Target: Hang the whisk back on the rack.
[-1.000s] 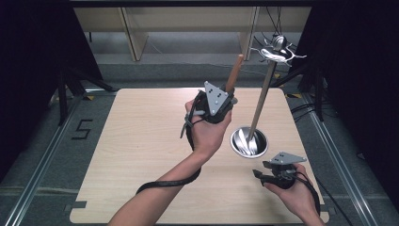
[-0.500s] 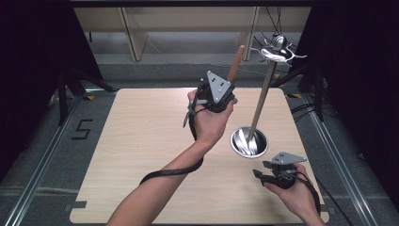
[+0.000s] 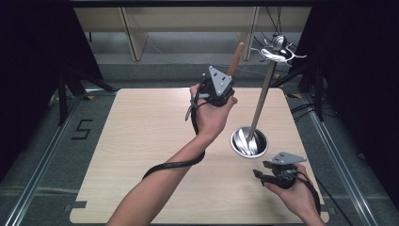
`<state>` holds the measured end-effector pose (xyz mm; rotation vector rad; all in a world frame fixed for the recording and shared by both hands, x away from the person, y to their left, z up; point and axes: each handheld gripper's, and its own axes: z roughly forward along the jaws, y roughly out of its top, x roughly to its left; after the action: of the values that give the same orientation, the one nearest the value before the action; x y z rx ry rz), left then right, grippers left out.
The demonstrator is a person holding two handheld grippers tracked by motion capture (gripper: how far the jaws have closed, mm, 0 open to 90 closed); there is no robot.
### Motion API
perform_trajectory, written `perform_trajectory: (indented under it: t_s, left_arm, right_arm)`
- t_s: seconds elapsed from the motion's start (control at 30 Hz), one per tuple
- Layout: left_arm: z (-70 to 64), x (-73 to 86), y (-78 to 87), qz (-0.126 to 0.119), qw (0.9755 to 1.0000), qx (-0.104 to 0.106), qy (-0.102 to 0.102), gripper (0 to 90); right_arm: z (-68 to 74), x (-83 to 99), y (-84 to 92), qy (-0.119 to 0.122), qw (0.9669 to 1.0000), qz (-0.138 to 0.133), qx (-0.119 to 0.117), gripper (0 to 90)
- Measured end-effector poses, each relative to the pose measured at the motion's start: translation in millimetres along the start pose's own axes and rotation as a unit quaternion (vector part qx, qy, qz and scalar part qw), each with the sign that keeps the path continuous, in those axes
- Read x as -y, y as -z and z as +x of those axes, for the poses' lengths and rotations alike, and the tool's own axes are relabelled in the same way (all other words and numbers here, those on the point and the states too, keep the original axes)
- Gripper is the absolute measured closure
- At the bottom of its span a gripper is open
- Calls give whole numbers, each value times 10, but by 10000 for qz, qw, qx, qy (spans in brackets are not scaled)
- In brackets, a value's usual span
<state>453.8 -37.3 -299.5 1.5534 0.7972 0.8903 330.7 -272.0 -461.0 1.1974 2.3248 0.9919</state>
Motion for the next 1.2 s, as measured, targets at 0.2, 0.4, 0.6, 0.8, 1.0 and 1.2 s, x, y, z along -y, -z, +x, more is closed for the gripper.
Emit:
perform_trajectory:
  t_s: [0.2, 0.4, 0.6, 0.8, 1.0, 1.2]
  left_arm:
    - [-14, -19, -32, 24, 10000, -1, -14, 724]
    - [-28, -47, -45, 6, 10000, -5, -49, 724]
    - [-38, -56, -54, 21, 10000, -12, -97, 723]
    - [-52, -82, -61, 27, 9999, 12, -124, 723]
    - [-51, -111, -73, 31, 9998, -16, -193, 723]
    - [-85, -116, -87, 48, 9997, 4, -229, 722]
  right_arm:
    - [-8, 1, -3, 58, 10000, -32, 5, 471]
    - [-11, -1, -13, 58, 10000, -47, -29, 471]
    - [-15, 1, -19, 47, 9999, -90, -37, 471]
    - [-15, 3, -20, 47, 9999, -105, -32, 471]
    - [-17, 3, -21, 35, 9999, -106, -44, 470]
    - [-15, 4, -17, 15, 10000, -76, -49, 470]
